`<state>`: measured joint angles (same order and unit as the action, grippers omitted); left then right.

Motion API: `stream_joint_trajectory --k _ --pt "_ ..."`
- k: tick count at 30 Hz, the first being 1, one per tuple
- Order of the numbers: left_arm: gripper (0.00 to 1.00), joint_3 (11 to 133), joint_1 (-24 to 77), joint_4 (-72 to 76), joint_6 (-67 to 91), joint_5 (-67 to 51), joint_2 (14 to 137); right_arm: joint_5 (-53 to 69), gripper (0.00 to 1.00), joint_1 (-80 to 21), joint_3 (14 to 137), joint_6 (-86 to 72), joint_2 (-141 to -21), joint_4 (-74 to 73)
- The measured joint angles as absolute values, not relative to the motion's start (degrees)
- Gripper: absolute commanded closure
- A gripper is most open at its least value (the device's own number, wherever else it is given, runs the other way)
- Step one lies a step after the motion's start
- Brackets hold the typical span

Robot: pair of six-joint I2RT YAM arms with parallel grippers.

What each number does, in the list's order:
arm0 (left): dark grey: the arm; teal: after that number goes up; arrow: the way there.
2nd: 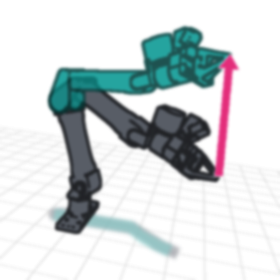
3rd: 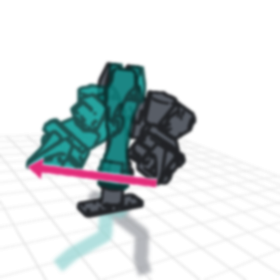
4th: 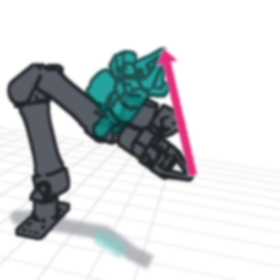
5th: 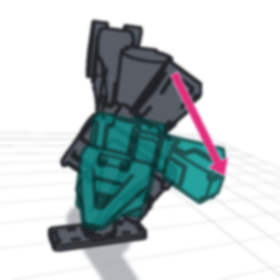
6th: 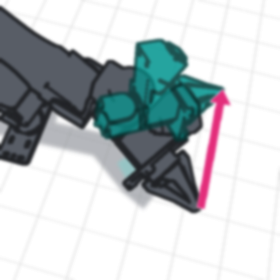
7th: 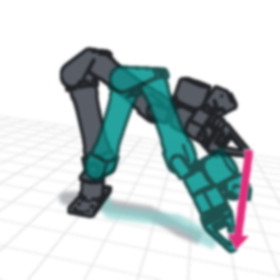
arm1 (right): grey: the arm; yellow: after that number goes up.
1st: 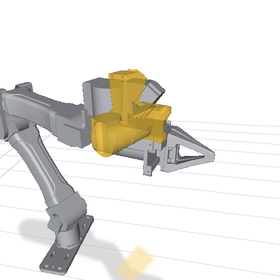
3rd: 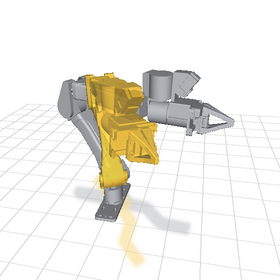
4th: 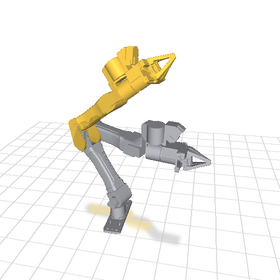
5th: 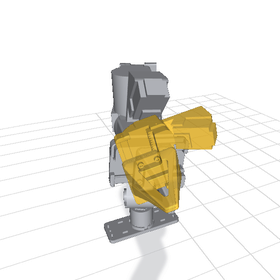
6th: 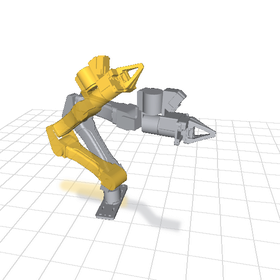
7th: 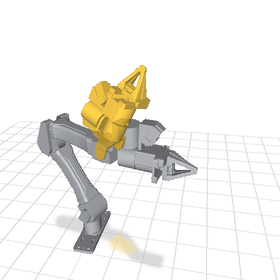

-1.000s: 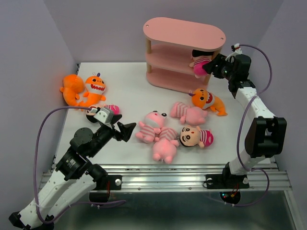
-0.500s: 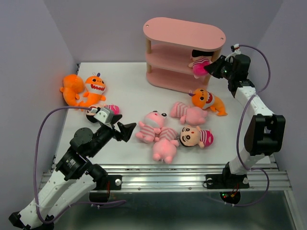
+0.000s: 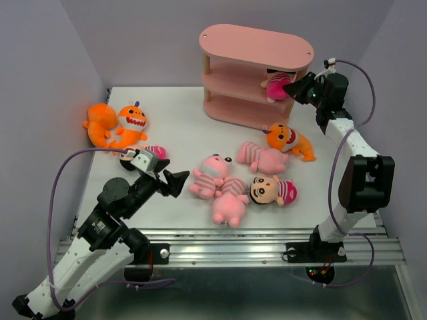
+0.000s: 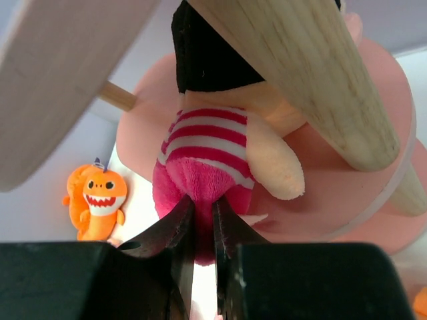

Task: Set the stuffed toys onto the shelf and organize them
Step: Place the stuffed toy onto shelf

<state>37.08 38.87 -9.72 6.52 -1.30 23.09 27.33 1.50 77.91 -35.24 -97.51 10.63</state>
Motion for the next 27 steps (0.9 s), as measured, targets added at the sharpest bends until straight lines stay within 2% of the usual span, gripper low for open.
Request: stream_joint_trajectory --k 12,18,19,23,27 --pt "0.14 37.08 38.87 -9.72 6.52 -1.41 23.09 24.67 0.96 1.5 76.14 -37.76 -97.51 16.67" --pt "0.14 37.08 38.87 -9.72 6.52 -1.43 23.09 24.64 0.84 1.5 75.22 -37.76 -97.51 17.47" --pt "0.14 37.08 38.87 -9.72 6.52 -1.43 23.11 24.64 0.79 1.5 74.89 -37.76 -97.51 17.45" --pt "0.14 37.08 38.87 -9.72 6.52 -1.43 23.14 24.64 0.72 1.5 73.28 -37.45 -97.51 17.65" --pt "0.14 37.08 38.87 -9.72 6.5 -1.45 23.14 24.6 0.59 1.5 72.34 -37.23 -97.3 17.78"
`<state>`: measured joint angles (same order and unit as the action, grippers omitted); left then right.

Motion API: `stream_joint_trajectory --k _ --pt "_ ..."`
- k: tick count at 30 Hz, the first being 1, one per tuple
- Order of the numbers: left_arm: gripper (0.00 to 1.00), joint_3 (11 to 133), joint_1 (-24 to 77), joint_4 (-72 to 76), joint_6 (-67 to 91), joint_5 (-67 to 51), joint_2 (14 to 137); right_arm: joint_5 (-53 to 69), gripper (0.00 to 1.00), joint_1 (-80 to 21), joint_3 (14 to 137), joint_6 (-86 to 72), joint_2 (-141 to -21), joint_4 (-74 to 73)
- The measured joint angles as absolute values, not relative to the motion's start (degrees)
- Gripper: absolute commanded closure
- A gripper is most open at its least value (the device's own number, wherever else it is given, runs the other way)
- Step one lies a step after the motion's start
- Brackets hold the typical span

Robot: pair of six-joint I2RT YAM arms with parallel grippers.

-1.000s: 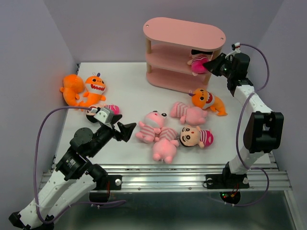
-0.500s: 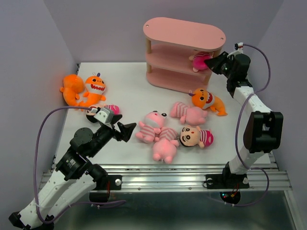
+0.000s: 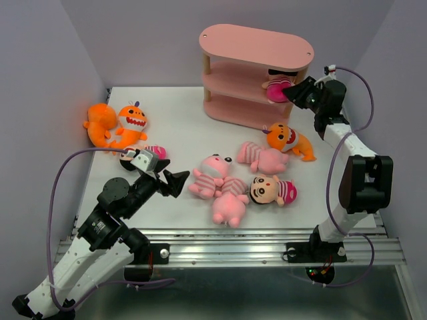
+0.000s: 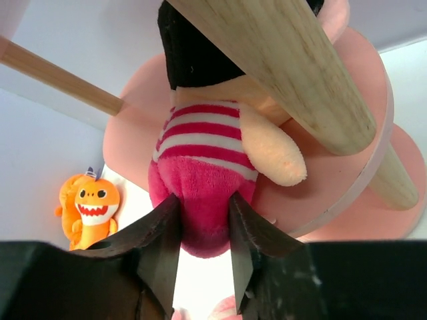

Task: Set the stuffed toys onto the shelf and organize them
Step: Place the stuffed toy onto shelf

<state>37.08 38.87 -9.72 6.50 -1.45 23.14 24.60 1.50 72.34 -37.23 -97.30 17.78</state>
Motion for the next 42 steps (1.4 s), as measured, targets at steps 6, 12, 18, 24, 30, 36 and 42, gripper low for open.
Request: stream_joint_trajectory --k 6,12,18,24,30,36,42 --pt "0.14 37.08 38.87 -9.69 6.52 -1.48 23.14 24.34 0.4 1.5 72.14 -36.42 -95.66 17.98" --pt "0.14 37.08 38.87 -9.69 6.52 -1.5 23.14 24.12 0.27 1.5 71.44 -35.51 -93.03 18.04" --pt "0.14 37.08 38.87 -9.69 6.52 -1.67 23.14 24.21 0.22 1.5 70.78 -34.35 -91.11 18.11" --pt "0.14 37.08 38.87 -9.69 6.55 -1.65 23.14 28.88 0.17 1.5 66.52 -28.56 -87.07 17.61" --pt "0.15 37.08 38.87 -9.72 7.27 -0.67 23.14 39.33 0.11 1.5 63.61 -16.25 -77.28 10.28" --pt "0.18 37.08 38.87 -9.41 13.23 4.56 25.91 60.14 0.1 1.41 65.01 9.43 -73.36 -15.99" --pt "0.18 37.08 38.7 -11.2 28.71 15.05 35.18 65.78 0.07 1.5 60.77 31.97 -73.91 -39.86"
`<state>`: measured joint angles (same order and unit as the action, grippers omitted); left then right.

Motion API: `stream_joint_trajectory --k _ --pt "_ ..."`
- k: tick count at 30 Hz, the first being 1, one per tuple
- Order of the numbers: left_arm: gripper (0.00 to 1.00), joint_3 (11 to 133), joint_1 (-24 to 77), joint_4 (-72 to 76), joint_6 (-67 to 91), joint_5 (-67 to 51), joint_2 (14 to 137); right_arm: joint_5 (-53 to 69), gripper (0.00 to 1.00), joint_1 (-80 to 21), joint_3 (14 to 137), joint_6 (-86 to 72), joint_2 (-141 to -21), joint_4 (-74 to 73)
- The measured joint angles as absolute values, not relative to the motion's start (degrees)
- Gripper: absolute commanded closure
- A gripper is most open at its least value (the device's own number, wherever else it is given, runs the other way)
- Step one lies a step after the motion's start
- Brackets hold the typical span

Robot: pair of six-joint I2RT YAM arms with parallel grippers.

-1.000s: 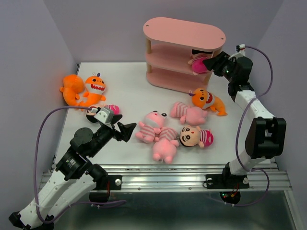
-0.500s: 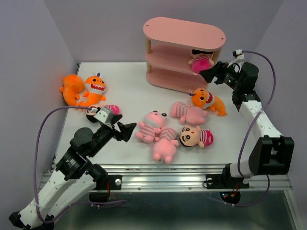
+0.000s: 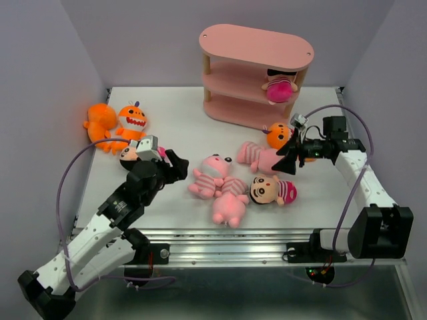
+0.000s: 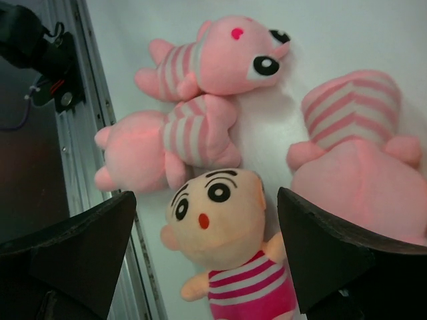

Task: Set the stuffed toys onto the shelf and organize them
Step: Place the stuffed toy onto shelf, then grab a stuffed toy with the left arm

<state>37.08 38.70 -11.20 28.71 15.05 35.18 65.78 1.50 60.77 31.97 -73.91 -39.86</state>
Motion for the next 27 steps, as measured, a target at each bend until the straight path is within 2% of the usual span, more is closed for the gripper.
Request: stream_joint_trajectory --k 5,9,16,23,27 --pt "0.17 37.08 36.32 -15.62 41.28 21.56 39.66 67.29 0.03 1.48 53.28 36.16 -70.35 -44.01" --pt "0.17 38.09 29.54 -18.72 48.14 23.99 42.19 66.74 0.02 1.5 51.83 35.77 -63.83 -43.07" --pt "0.16 42.17 10.37 -22.37 56.18 21.06 56.53 65.39 0.0 1.5 51.13 34.83 -60.27 -41.87" --pt "0.17 45.34 2.15 -24.23 60.14 19.55 62.46 64.18 0.0 1.5 50.85 34.65 -60.47 -41.63" --pt "0.23 47.51 -2.37 -21.93 60.38 17.82 68.23 63.96 0.01 1.5 50.83 34.65 -60.47 -41.56"
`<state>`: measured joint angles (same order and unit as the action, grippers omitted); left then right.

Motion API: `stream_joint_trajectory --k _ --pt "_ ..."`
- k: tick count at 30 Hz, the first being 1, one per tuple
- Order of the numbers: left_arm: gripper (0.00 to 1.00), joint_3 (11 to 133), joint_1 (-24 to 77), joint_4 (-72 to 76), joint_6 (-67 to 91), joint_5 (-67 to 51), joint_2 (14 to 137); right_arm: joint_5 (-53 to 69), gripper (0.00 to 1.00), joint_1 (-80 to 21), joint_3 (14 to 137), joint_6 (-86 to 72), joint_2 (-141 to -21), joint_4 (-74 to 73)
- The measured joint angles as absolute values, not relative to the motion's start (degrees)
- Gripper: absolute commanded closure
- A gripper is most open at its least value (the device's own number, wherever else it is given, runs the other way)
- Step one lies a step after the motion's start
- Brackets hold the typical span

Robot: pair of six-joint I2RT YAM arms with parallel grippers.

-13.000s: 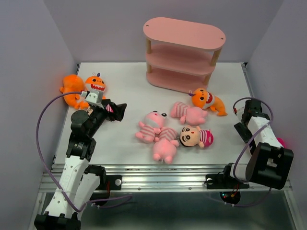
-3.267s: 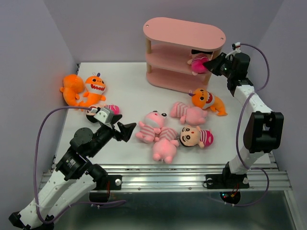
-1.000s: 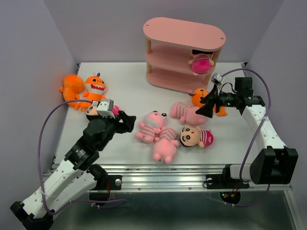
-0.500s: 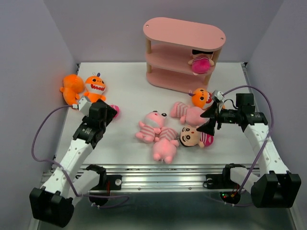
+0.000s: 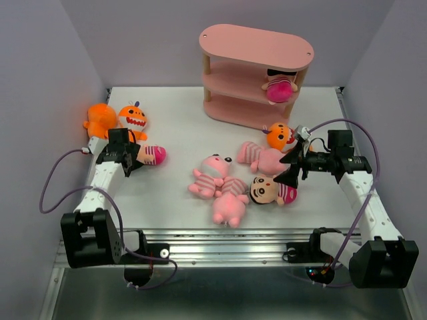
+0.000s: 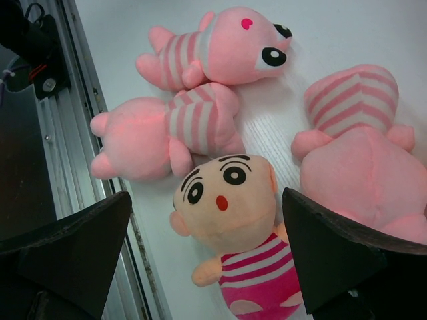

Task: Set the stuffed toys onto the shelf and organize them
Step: Grab a stuffed toy with the left arm

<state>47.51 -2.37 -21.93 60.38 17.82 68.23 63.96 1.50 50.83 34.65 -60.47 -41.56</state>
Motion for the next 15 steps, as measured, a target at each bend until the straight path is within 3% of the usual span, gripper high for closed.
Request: stream_joint_trajectory --k 3,5,6,8,13,15 --pt "0.3 47.57 -5.17 -19.49 60.1 15.55 74.32 63.83 0.0 1.5 50.83 34.65 -60.47 -41.56" --pt "0.47 47.57 -5.91 -18.02 60.1 14.55 77.28 63.83 0.0 1.5 50.83 34.68 -60.47 -41.56" --pt "0.66 47.55 -6.02 -17.23 59.96 14.0 77.91 63.86 0.0 1.5 50.83 34.7 -60.47 -41.56" --pt "0.82 47.46 -6.04 -15.62 60.07 13.41 78.32 63.88 0.0 1.5 50.83 34.72 -60.47 -41.56" --pt "1.0 45.74 -6.48 -12.08 58.04 11.55 78.28 63.88 0.01 1.5 50.83 35.16 -60.64 -41.6" --pt "1.0 44.47 -6.61 -10.39 56.82 9.76 77.76 63.94 0.0 1.5 50.83 36.53 -60.66 -42.11"
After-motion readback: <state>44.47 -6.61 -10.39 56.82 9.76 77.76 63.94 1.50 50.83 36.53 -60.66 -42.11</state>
